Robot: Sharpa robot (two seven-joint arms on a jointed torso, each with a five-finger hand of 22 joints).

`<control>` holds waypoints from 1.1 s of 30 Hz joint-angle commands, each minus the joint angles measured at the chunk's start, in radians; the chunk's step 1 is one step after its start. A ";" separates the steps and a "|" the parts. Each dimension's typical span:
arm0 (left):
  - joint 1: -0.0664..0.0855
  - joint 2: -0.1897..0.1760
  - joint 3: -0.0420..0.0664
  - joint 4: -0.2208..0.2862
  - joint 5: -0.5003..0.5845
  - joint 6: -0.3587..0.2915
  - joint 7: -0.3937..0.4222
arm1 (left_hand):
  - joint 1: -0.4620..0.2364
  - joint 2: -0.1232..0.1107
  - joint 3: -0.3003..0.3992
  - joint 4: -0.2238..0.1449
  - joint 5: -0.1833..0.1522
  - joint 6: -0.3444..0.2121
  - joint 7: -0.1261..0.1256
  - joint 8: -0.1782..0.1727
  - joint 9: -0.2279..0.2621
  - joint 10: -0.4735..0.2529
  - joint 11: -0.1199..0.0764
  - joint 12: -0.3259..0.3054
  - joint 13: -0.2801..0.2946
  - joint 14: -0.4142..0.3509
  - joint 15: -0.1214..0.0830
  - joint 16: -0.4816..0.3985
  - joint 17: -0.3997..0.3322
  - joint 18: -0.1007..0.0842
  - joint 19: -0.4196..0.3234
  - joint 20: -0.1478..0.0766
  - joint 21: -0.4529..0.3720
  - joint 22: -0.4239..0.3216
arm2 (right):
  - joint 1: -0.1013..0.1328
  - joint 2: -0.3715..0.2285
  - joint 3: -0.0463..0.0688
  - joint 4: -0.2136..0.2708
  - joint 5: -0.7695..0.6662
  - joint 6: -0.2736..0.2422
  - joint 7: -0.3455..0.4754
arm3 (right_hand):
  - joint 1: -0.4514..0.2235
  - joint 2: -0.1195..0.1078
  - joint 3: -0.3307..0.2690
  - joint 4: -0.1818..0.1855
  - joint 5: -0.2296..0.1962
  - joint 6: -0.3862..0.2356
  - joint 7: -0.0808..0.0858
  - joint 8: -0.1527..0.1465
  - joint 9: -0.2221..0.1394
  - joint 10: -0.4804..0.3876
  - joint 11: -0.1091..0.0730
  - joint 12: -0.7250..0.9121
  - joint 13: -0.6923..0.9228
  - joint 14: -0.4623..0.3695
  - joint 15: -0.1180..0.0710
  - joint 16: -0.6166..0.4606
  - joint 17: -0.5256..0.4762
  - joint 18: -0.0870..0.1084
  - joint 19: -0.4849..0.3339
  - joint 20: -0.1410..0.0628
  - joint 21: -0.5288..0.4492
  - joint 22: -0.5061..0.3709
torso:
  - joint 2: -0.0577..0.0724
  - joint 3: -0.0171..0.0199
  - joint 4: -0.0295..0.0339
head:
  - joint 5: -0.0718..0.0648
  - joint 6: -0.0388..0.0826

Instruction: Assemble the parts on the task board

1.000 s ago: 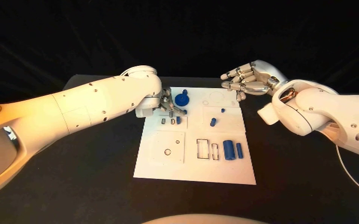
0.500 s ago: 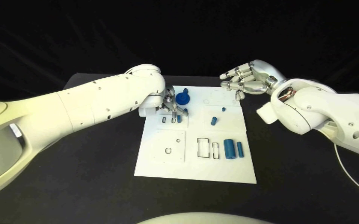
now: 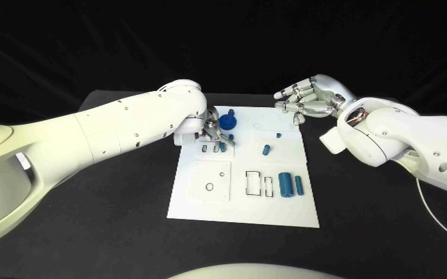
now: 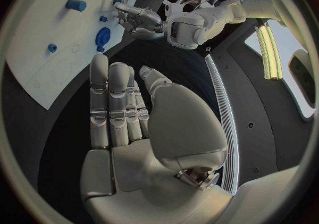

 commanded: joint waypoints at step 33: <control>-0.002 0.011 -0.001 -0.013 0.043 0.001 0.007 | 0.286 0.008 0.414 -0.185 0.062 -0.059 0.002 -0.048 0.048 -0.033 -0.002 -0.045 -0.027 0.105 -0.003 0.002 0.263 -0.007 0.005 -0.002 -0.008 0.059 | -0.002 0.008 -0.003 -0.008 -0.012 0.037 -0.011 | -0.005 -0.013 0.011 -0.001 0.010 -0.011 0.001 -0.008 -0.002 0.002 0.003 -0.006 -0.006 0.000 0.002 -0.021 -0.009 0.006 0.008 0.000 -0.013 -0.004 | 0.000 0.0007 0.0002 | 0.002 -0.009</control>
